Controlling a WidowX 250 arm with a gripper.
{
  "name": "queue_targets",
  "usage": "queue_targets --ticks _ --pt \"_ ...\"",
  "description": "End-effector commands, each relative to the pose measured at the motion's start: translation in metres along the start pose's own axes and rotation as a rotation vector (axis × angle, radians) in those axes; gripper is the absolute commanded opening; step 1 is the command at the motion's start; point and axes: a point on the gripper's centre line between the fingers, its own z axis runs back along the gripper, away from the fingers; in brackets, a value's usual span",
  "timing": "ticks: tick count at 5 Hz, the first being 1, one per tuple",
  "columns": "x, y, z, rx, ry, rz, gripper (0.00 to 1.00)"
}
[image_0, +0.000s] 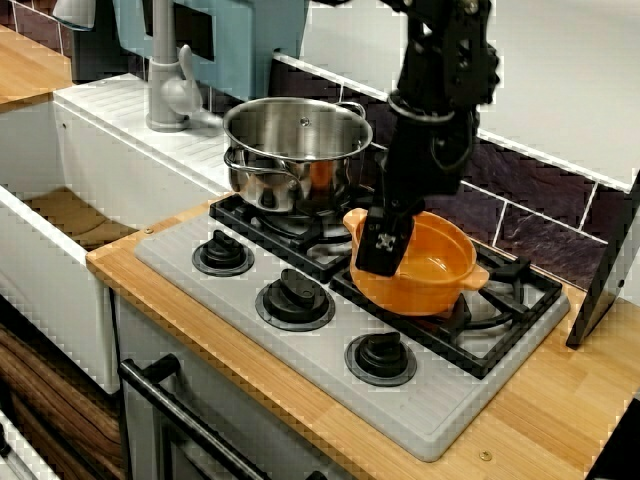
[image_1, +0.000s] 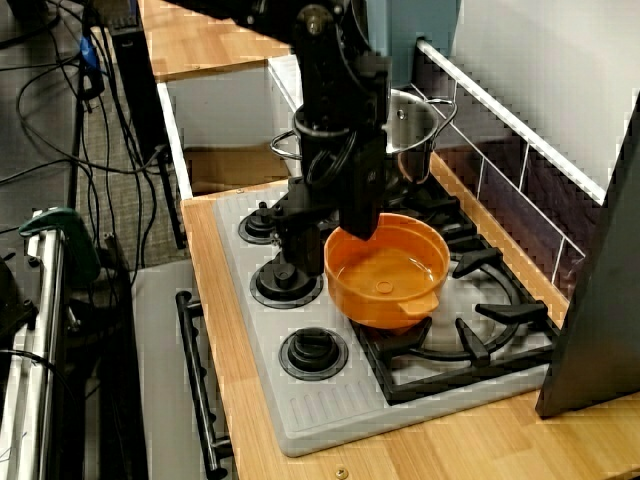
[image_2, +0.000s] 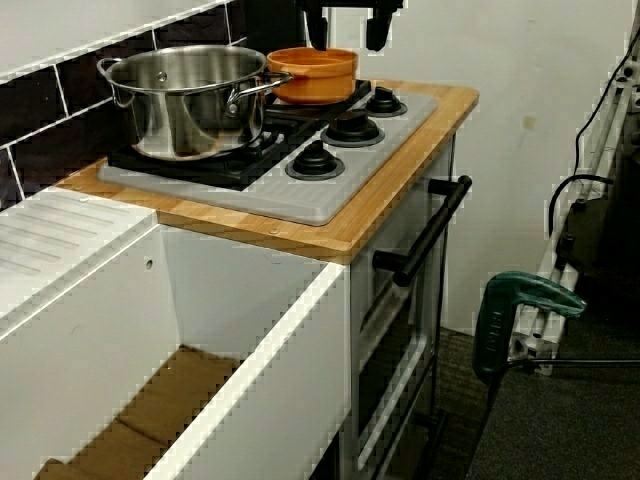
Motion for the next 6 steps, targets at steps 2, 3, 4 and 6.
queue_targets --ticks 2,3,4,6 --pt "-0.018 -0.016 0.057 0.009 -0.068 0.352 1.00" --pt "-0.033 -0.023 0.060 -0.016 0.039 0.592 1.00" --pt "-0.037 -0.026 0.054 0.007 0.106 0.736 1.00" --pt "-0.028 -0.020 0.023 -0.030 0.105 1.081 1.00"
